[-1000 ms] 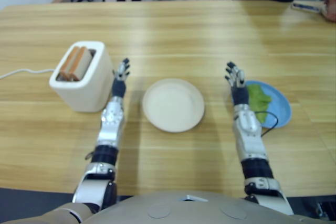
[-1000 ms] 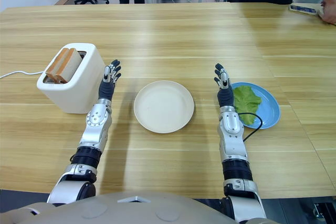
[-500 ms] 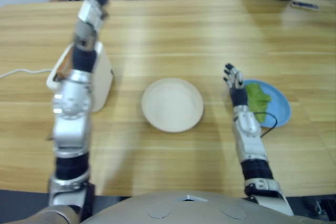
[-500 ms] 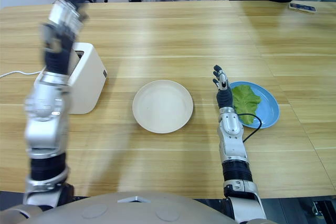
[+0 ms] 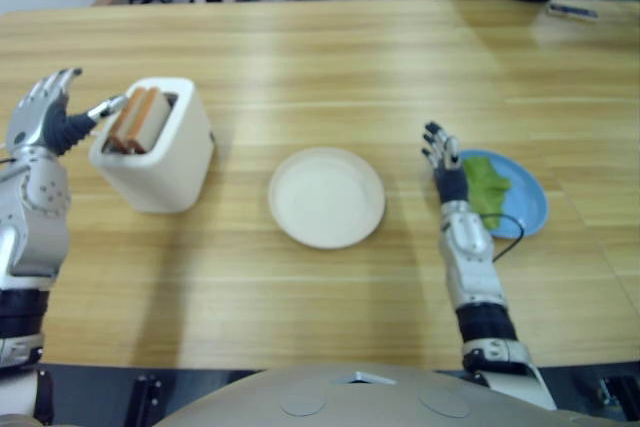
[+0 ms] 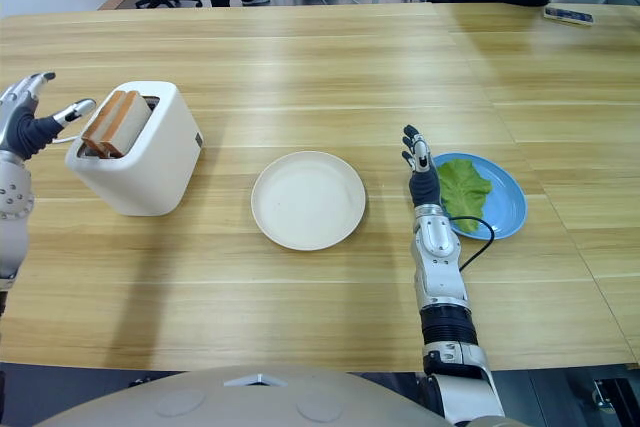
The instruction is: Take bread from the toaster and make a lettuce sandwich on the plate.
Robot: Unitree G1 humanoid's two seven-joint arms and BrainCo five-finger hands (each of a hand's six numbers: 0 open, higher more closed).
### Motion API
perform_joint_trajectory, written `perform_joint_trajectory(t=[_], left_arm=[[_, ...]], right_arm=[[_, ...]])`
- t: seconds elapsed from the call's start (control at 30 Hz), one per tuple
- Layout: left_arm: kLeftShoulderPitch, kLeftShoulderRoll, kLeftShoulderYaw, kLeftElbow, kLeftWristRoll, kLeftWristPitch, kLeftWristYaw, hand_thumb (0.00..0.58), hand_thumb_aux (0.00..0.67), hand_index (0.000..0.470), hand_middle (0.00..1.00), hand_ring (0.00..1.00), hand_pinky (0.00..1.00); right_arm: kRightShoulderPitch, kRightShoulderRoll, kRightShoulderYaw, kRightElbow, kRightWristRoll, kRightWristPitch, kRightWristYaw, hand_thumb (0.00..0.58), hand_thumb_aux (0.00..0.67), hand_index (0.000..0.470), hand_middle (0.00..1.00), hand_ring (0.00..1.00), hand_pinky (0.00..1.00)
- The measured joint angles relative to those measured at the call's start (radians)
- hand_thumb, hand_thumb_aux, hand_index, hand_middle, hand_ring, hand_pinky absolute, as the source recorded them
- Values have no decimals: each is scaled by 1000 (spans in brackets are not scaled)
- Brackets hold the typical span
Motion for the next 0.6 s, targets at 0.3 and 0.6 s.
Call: perform_joint_trajectory(t=[0.3, 0.6], left_arm=[[-51, 3, -57, 113, 114, 71, 41, 0, 0, 0, 0, 0, 0], [-65, 3, -130, 141, 182, 99, 40, 0, 0, 0, 0, 0, 0]], right_arm=[[8, -8, -1, 0, 0, 0, 11, 0, 0, 0, 0, 0, 0], [21, -8, -2, -1, 0, 2, 13, 0, 0, 0, 0, 0, 0]])
